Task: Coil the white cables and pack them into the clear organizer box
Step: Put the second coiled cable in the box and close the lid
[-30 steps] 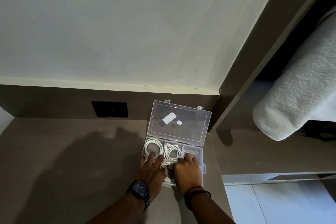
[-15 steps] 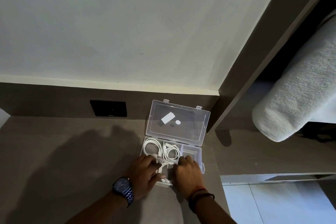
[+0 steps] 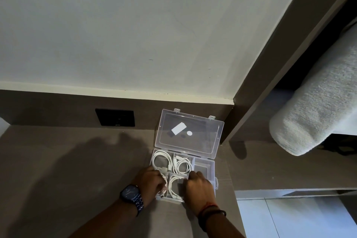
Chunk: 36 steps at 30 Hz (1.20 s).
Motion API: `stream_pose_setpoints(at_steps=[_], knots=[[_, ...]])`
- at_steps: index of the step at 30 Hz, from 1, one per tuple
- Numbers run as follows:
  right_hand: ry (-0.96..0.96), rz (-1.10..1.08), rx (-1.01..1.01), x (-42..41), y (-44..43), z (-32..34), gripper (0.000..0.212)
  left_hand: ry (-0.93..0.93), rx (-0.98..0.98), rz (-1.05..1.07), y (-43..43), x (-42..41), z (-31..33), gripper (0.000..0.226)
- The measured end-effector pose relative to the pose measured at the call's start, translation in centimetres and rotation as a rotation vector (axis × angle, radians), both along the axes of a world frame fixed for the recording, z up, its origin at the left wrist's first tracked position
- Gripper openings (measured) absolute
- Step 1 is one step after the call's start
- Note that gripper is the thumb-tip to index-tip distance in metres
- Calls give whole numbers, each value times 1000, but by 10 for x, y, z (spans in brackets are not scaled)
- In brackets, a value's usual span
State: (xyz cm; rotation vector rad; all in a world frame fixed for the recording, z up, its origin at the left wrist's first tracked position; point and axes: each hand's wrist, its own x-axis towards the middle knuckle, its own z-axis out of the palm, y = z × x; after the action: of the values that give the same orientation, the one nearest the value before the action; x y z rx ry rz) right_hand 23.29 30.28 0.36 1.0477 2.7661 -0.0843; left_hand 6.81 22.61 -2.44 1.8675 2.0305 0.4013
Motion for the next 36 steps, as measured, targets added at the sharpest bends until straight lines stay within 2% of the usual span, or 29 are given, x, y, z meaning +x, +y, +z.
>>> stream_pose_setpoints(at_steps=[3, 5, 6, 10, 14, 17, 19, 21, 23, 26, 28, 30, 32, 34, 36], knots=[[-11, -15, -28, -1, 1, 3, 11, 5, -27, 72, 3, 5, 1, 8], [-3, 1, -9, 1, 2, 4, 12, 96, 22, 41, 2, 13, 5, 28], [17, 6, 4, 3, 4, 4, 16, 135, 64, 59, 2, 15, 5, 30], [158, 64, 81, 13, 3, -1, 23, 251, 178, 18, 2, 22, 2, 6], [352, 4, 34, 17, 10, 1, 18, 256, 263, -48, -5, 12, -10, 27], [495, -79, -1, 13, 27, 8, 6, 270, 323, -104, -9, 2, -16, 26], [558, -119, 44, 8, 43, 15, 5, 301, 348, -104, -8, -5, -16, 27], [615, -163, 132, 0, 62, 24, 13, 289, 401, -83, -1, -13, -10, 27], [652, -213, 233, -10, 84, 34, 27, 248, 500, -47, 15, -22, 4, 12], [576, -289, 273, -21, 116, 44, 59, 243, 523, 99, 58, -40, 38, 21], [469, -299, 225, -26, 132, 46, 75, 233, 407, 199, 86, -50, 61, 48], [377, -289, 199, -29, 141, 44, 69, 225, 268, 235, 106, -57, 79, 69], [339, -280, 226, -28, 143, 43, 56, 302, 214, 211, 116, -60, 85, 75], [374, -246, 217, -23, 139, 44, 46, 342, 246, 209, 113, -60, 89, 64], [438, -158, 164, -14, 129, 47, 38, 287, 353, 221, 104, -56, 96, 36]])
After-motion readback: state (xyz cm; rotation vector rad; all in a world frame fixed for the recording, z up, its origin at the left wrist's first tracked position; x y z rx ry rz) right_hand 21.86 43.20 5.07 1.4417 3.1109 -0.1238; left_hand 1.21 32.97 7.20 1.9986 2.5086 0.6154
